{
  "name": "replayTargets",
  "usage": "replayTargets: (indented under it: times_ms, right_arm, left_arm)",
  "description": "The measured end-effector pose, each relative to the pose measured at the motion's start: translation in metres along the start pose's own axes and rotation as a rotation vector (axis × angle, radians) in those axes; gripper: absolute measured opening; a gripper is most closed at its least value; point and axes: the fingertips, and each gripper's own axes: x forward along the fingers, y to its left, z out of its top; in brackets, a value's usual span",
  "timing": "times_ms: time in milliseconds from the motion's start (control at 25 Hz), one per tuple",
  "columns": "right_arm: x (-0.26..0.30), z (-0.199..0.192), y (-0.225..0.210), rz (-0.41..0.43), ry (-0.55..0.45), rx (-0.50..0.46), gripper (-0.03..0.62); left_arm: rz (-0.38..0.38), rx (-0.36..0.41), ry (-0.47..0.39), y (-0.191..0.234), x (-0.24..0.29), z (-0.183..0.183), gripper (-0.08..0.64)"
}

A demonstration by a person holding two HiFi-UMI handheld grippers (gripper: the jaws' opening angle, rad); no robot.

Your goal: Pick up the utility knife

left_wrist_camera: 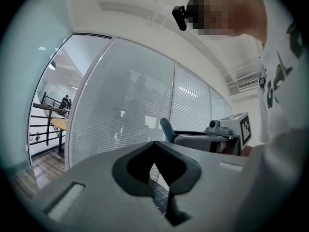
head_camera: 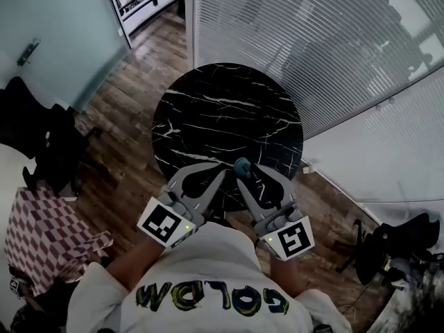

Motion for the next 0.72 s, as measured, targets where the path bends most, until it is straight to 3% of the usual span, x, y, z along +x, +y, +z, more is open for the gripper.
replayTargets:
  times_ms: [400,720]
  right_arm:
    - [-0.01,0.01,-0.006,-0.016,-0.016,-0.019,0.132]
    - [-0.011,0.011,-0.01,-0.011,-0.028,-0.008,0.132]
  left_arm:
    - [-0.019,0.004,-0.03,-0.01,0.008,0.017,0.002]
    - [-0.022,0.006,-0.003,-0.012,0.01,0.011,0.002]
